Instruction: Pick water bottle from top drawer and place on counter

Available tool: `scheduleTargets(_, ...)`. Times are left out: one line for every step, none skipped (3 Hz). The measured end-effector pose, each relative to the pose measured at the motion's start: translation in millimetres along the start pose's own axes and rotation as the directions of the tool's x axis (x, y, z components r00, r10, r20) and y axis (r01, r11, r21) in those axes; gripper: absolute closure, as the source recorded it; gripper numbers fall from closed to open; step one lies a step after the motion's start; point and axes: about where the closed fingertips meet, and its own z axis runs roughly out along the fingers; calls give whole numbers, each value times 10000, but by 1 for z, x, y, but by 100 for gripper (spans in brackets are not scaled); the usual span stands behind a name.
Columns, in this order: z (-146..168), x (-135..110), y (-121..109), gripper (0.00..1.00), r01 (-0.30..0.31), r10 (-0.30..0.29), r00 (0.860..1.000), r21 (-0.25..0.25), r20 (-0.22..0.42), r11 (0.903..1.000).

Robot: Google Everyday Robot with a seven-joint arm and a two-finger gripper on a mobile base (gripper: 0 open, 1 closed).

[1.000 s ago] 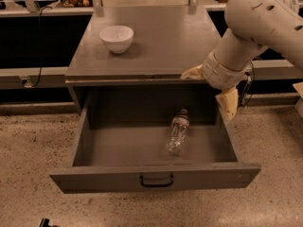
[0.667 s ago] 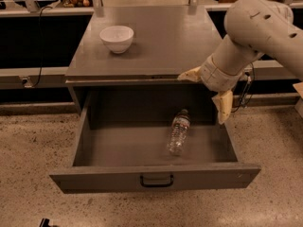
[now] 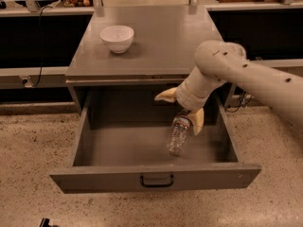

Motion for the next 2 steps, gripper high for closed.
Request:
scheduleTargets(41, -4, 2, 0, 1174, -1164, 9925, -260, 376, 9927)
scheduleTargets(70, -6, 12, 0, 2196, -2146, 9744, -779, 674, 9725)
